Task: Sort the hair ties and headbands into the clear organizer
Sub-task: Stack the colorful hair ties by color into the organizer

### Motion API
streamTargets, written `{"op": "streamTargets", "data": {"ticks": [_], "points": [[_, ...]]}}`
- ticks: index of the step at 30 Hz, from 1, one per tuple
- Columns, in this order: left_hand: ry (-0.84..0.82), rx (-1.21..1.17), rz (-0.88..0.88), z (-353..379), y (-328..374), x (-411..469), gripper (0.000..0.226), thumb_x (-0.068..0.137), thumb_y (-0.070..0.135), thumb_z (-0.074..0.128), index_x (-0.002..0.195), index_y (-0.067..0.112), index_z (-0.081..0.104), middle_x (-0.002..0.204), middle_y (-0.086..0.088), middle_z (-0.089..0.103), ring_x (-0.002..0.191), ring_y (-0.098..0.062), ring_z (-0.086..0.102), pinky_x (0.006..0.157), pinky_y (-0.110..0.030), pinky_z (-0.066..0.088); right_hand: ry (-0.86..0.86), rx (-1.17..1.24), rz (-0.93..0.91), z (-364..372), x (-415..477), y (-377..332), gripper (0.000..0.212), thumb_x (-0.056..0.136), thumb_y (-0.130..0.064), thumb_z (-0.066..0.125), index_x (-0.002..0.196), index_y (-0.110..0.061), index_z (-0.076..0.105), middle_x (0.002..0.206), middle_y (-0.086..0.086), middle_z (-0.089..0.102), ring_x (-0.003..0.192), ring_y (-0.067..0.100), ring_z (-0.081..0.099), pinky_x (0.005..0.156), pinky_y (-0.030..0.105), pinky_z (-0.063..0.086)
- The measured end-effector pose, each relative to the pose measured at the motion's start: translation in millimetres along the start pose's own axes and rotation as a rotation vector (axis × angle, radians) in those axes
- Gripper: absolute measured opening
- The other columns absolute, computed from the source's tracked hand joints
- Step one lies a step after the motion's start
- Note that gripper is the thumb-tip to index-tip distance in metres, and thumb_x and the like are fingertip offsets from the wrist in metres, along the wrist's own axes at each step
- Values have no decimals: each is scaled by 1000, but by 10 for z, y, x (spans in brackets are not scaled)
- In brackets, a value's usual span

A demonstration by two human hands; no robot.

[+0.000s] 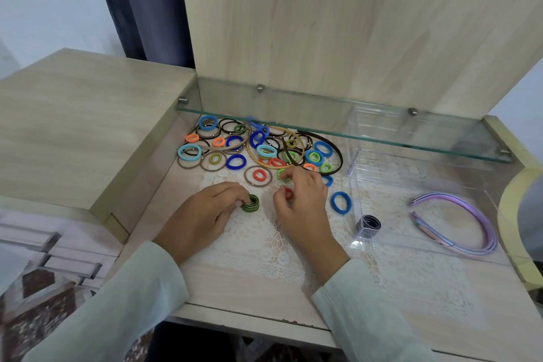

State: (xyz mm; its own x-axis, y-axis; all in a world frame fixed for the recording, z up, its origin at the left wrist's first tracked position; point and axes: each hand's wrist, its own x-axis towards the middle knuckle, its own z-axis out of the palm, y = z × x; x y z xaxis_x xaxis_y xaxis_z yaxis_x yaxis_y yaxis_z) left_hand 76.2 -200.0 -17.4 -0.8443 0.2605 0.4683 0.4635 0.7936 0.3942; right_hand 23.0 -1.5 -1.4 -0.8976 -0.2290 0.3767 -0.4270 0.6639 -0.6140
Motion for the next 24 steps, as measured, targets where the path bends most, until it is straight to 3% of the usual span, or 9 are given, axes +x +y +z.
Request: {"op": "streamTargets", "data": {"ticks": [3, 7, 11, 14, 17, 24], "points": [[-14, 20, -33, 22, -39, -11, 27, 96, 10, 51, 119, 17, 65, 120, 3, 66, 114, -10, 59, 99, -20, 44, 5, 6, 4, 7, -3, 2, 16, 87, -17, 53, 102, -22, 53, 101, -18, 47, 103, 3, 32, 85, 27, 24], [-17, 31, -121, -7, 12, 18, 55, 94, -1, 51, 141, 28, 46, 137, 6, 56, 131, -13, 48, 109, -33, 40, 46, -1, 23, 21, 23, 12, 17, 86, -20, 53, 103, -23, 54, 103, -15, 51, 104, 6, 36, 86, 30, 29], [-19, 232, -393, -31, 7, 71, 55, 93, 33, 33, 148, 30, 32, 154, 2, 38, 146, -22, 28, 117, -51, 23, 56, -125, -21, 36, 147, 21, 28, 86, -26, 49, 112, -21, 59, 114, -7, 57, 113, 15, 40, 92, 36, 33], [-113, 291, -565, 14, -23, 85, 67, 90, 48, 19, 154, 29, 22, 164, 1, 15, 151, -24, 8, 120, -47, 5, -9, -244, -53, 69, 361, 28, 33, 91, -29, 49, 122, -21, 59, 124, -4, 54, 119, 18, 38, 97, 37, 31], [-183, 339, -618, 55, -47, 106, 66, 96, 51, 14, 157, 29, 6, 165, 0, -3, 152, -24, -4, 121, -45, -2, -79, -302, -90, 134, 643, 15, 40, 94, -30, 48, 132, -20, 54, 134, -1, 51, 126, 22, 36, 102, 40, 31], [-253, 350, -662, 50, -21, 155, 65, 101, 49, 24, 157, 31, -7, 164, 1, -15, 151, -24, -14, 121, -44, -7, -242, -439, -184, 449, 1162, -134, 44, 99, -33, 35, 141, -24, 45, 145, 0, 44, 133, 30, 36, 111, 47, 26]]}}
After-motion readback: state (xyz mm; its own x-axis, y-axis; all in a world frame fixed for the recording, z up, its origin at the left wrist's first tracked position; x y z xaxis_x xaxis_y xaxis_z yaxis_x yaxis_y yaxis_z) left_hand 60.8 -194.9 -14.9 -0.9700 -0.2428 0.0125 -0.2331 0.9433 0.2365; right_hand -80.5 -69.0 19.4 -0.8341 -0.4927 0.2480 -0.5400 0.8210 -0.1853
